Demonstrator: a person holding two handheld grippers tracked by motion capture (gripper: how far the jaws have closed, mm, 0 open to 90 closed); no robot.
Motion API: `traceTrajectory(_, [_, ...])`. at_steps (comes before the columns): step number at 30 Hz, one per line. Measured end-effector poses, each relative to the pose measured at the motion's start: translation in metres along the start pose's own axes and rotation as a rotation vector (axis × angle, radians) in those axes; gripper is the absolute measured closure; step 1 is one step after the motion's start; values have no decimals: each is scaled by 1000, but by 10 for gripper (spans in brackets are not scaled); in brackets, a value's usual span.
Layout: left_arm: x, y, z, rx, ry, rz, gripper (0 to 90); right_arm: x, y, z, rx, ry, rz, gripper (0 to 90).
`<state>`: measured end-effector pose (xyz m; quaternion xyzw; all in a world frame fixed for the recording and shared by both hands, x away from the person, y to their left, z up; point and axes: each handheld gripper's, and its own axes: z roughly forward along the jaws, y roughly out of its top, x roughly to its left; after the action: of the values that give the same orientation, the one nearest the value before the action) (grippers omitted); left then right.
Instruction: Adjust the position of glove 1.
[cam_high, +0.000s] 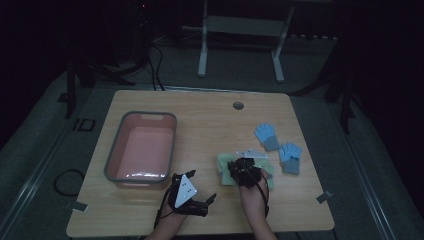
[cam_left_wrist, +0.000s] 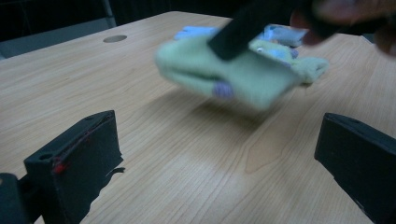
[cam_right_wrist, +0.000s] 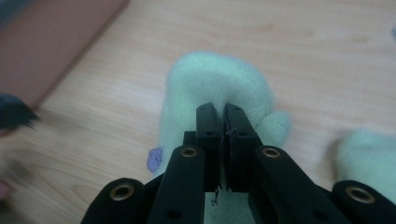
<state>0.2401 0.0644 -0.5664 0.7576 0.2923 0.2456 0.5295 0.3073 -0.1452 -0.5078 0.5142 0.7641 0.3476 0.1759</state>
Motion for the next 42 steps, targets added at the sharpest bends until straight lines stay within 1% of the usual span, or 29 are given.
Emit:
traceTrajectory(1, [0,0,0,-1,-6,1,3,1,-3,3,6,-18,-4,862])
traceTrajectory(2, [0,0,0,-2,-12,-1,3,1,-6,7,18,-25,-5,862])
traceTrajectory(5, [0,0,0,-2,-8,-1,3,-2,-13,16,41,-62,-5,860])
traceTrajectory(6, [0,0,0,0,-8,-3,3,-3,-15,19,50,-62,7,858])
traceTrajectory(8, [1,0,0,0,-10,-11,3,-5,-19,25,62,-72,6,847])
traceTrajectory(9, [1,0,0,0,-9,-12,3,-6,-21,28,67,-69,10,842])
traceTrajectory(10, [1,0,0,1,-9,-9,3,-6,-23,29,60,-69,17,840])
traceTrajectory(12, [0,0,0,1,-7,-3,3,-6,-22,30,63,-67,13,834])
traceTrajectory(15, [0,0,0,0,-6,-2,3,-8,-22,30,63,-59,20,819])
traceTrajectory(17, [0,0,0,2,-7,-4,3,-7,-21,29,65,-56,20,771])
traceTrajectory(18, [0,0,0,2,-7,-5,3,-7,-20,27,61,-59,13,747])
traceTrajectory(20, [0,0,0,1,-7,-5,3,-7,-16,22,45,-67,-6,690])
traceTrajectory(21, [0,0,0,1,-6,-5,3,-9,-14,19,32,-59,-5,689])
traceTrajectory(23, [0,0,0,2,-7,-5,3,-14,-7,11,7,-45,-9,666])
traceTrajectory(25, [0,0,0,2,-7,-5,3,-20,0,2,-11,-37,-16,664])
traceTrajectory(27, [0,0,0,2,-7,-6,3,-29,7,-6,-28,-44,-29,654])
traceTrajectory(28, [0,0,0,1,-7,-7,3,-34,9,-10,-30,-37,-31,654])
traceTrajectory(29, [0,0,0,0,-8,-9,3,-38,12,-14,-34,-40,-41,646])
traceTrajectory(30, [1,0,0,0,-8,-9,3,-42,13,-17,-36,-50,-51,641])
traceTrajectory(32, [1,0,0,1,-7,-7,3,-53,15,-22,-30,-43,-57,639])
traceTrajectory(34, [0,0,0,1,-6,-7,3,-62,15,-25,-32,-44,-61,625])
traceTrajectory(35, [1,0,0,1,-6,-7,3,-66,14,-27,-25,-47,-65,623])
traceTrajectory(39, [1,0,0,2,-5,-10,3,-80,9,-28,5,-39,-87,624])
traceTrajectory(40, [1,0,0,2,-5,-10,3,-82,7,-29,10,-44,-86,623])
traceTrajectory(42, [1,0,0,2,-5,-12,2,-88,3,-29,18,-39,-77,613])
